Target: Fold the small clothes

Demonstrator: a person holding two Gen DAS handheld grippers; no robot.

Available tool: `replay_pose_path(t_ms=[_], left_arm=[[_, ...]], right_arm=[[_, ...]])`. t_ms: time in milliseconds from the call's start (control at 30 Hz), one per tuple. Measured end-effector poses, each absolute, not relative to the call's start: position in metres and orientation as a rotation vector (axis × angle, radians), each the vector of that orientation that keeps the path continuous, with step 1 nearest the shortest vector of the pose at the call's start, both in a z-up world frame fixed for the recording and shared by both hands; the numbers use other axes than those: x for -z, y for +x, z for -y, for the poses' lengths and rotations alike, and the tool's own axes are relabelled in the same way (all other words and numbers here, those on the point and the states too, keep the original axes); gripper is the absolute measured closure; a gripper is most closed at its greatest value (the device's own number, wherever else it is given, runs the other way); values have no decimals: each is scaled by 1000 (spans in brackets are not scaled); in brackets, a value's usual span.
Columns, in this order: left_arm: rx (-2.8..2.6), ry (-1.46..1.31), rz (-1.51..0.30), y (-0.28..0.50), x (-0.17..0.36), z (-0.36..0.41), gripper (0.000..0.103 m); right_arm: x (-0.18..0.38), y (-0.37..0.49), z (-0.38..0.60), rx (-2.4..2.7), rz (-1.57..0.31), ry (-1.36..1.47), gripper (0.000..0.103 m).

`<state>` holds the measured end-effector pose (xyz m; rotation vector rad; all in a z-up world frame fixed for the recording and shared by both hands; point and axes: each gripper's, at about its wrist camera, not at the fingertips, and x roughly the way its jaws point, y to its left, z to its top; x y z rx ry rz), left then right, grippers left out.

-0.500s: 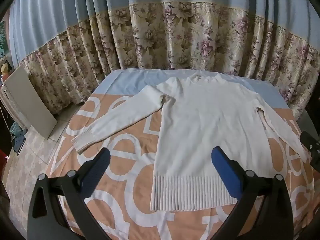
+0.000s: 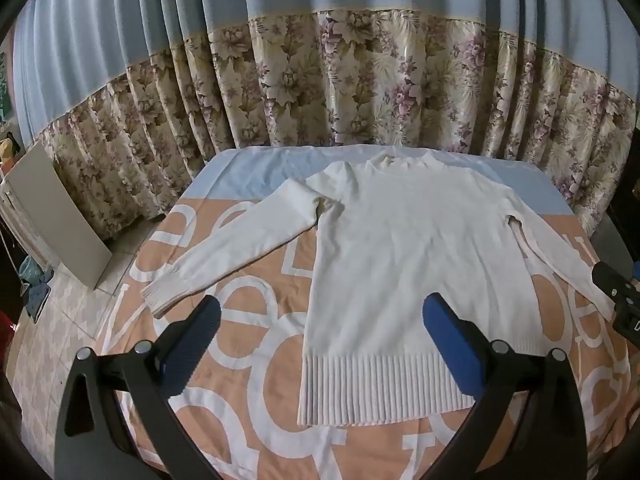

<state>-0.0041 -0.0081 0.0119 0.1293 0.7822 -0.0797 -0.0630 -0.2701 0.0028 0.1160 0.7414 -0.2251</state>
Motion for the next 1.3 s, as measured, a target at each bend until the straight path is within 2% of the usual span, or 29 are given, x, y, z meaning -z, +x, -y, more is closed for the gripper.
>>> replay_pose_path(t_ms=[1300], left_arm=[[76,139,-764,-8,-9,7,2]], right_arm=[[1,-63,272,225,-756,112,3]])
